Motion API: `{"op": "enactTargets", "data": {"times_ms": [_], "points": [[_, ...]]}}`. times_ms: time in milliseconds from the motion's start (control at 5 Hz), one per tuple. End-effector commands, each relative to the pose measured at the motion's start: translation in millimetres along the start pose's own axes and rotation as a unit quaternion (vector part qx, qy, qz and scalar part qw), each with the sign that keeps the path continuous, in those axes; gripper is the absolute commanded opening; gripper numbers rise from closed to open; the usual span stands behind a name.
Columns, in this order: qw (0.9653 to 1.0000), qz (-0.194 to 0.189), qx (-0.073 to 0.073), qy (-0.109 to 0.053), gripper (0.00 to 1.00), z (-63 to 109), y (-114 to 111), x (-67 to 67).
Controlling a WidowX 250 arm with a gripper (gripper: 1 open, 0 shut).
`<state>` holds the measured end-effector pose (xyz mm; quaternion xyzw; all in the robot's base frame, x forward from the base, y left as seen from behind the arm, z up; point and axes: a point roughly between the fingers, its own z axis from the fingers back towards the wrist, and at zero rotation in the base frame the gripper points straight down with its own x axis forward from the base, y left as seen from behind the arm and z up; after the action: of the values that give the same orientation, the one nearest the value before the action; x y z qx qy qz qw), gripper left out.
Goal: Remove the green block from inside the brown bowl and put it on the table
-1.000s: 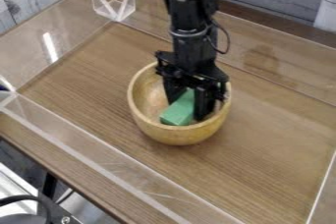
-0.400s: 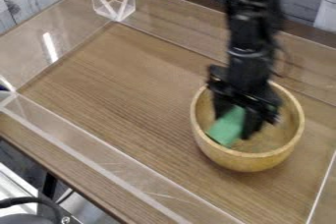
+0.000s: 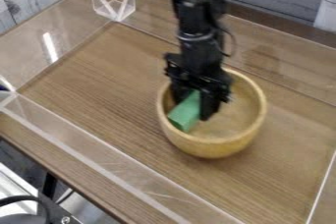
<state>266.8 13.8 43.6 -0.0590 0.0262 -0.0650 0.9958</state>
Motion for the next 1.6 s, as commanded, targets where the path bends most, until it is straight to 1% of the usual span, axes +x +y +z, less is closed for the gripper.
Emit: {"op": "enactTargets", "data": {"times_ms": [0,200,400,600,1200,1400], "points": [[0.999,-0.04,0.006,-0.02,0.0,4.2,-36.5,11.6],[0.9978,-0.065,0.004,-0.017,1.0,-0.8,-66.9,15.4],[0.9981,-0.06,0.005,-0.015,0.0,-2.3,-60.4,15.2],[0.998,-0.061,0.005,-0.013,0.0,-3.9,-60.3,15.6],[0.9963,-0.086,0.001,-0.006,0.0,-9.2,-73.6,16.2],[0.9962,-0.085,0.002,-0.014,0.0,-1.6,-75.5,17.1]]}}
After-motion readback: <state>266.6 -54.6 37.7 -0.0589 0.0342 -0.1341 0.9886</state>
